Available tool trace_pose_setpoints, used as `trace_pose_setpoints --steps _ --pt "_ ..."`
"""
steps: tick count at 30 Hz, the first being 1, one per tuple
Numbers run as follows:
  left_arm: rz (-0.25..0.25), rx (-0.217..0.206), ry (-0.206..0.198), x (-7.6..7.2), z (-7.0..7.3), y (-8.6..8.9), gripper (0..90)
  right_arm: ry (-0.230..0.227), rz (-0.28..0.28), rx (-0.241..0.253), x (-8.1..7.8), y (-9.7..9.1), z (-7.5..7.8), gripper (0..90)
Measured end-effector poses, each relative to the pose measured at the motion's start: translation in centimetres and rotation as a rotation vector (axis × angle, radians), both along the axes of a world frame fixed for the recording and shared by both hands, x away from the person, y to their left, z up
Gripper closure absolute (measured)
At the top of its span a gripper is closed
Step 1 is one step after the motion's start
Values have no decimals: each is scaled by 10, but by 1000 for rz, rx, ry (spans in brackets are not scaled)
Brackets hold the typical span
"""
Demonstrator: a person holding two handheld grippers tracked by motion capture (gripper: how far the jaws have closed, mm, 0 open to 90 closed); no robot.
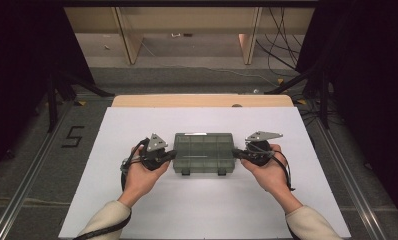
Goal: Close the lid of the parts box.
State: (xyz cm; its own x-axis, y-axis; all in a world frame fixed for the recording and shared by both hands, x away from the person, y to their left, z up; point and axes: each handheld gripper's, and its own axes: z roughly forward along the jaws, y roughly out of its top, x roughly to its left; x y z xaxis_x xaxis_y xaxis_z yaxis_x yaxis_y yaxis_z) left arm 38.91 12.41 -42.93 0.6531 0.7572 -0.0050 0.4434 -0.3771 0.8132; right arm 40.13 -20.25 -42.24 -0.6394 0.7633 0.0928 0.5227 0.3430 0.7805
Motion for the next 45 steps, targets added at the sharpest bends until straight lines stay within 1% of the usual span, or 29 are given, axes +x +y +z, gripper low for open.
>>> trace_pose_setpoints --steps 3,4,7,9,10,12,13,14,18,21,22,23,24,25,26,27,30,31,33,34,35,37,38,39,40,41,42,43,45 --pt "-5 -2 6 0 -1 0 898 5 0 3 0 1 -1 900" --pt "-4 -1 7 0 -1 0 898 32 -22 1 -3 1 0 900" --pt "-4 -1 10 0 -2 -1 898 34 -20 1 -2 1 0 900" --pt "5 -17 7 0 -3 -2 898 26 -14 -3 -2 1 0 900" --pt "1 -1 3 0 -3 -2 898 26 -14 -3 -2 1 -1 900" --pt "-9 2 15 0 -3 -1 898 20 -7 -4 -1 1 -2 900" --pt "-2 0 11 0 -3 -2 898 -2 6 -10 0 1 -3 900" --pt "-3 4 10 0 -4 -2 898 30 -7 -7 -1 1 -2 900" --pt "-7 -7 15 0 -5 -3 898 12 6 -20 0 1 -5 900" --pt "-1 3 13 0 -6 -4 898 15 6 -22 0 1 -5 900" --pt "-2 1 18 0 -7 -4 898 -2 14 -24 1 1 -6 900" --pt "2 -3 24 0 -7 -4 898 2 16 -23 1 1 -6 900" --pt "-11 5 23 0 -6 -4 898 14 4 -18 0 2 -6 900" --pt "-2 -4 18 0 -7 -4 898 41 -3 -13 -1 3 -5 900" --pt "-2 -3 19 0 -7 -4 898 40 -9 -15 -2 3 -5 900" --pt "-4 -1 18 0 -8 -4 898 25 2 -25 -1 3 -7 900" --pt "-3 4 16 0 -8 -5 898 28 14 -19 0 4 -7 900" --pt "-2 4 17 0 -8 -5 898 14 17 -22 1 4 -8 900" --pt "-5 6 21 0 -8 -5 898 36 16 -26 0 4 -7 900" --pt "-1 5 19 0 -9 -5 898 30 9 -25 0 4 -8 900" --pt "-5 1 23 0 -9 -5 898 14 19 -31 1 4 -10 900" --pt "-3 18 20 0 -10 -5 898 37 8 -27 0 5 -9 900" --pt "-9 16 27 0 -11 -6 898 6 22 -33 2 5 -12 900" --pt "-7 19 16 0 -12 -6 898 16 15 -39 1 5 -12 900" --pt "-6 24 18 0 -12 -7 898 42 8 -30 0 6 -11 900" --pt "-9 17 19 0 -13 -7 898 27 12 -42 0 5 -12 900" --pt "-7 31 13 0 -13 -7 898 22 15 -40 1 5 -13 900" --pt "-6 29 18 0 -13 -8 898 38 8 -33 0 6 -12 900" --pt "-15 33 17 1 -14 -8 898 42 11 -36 1 5 -13 900"
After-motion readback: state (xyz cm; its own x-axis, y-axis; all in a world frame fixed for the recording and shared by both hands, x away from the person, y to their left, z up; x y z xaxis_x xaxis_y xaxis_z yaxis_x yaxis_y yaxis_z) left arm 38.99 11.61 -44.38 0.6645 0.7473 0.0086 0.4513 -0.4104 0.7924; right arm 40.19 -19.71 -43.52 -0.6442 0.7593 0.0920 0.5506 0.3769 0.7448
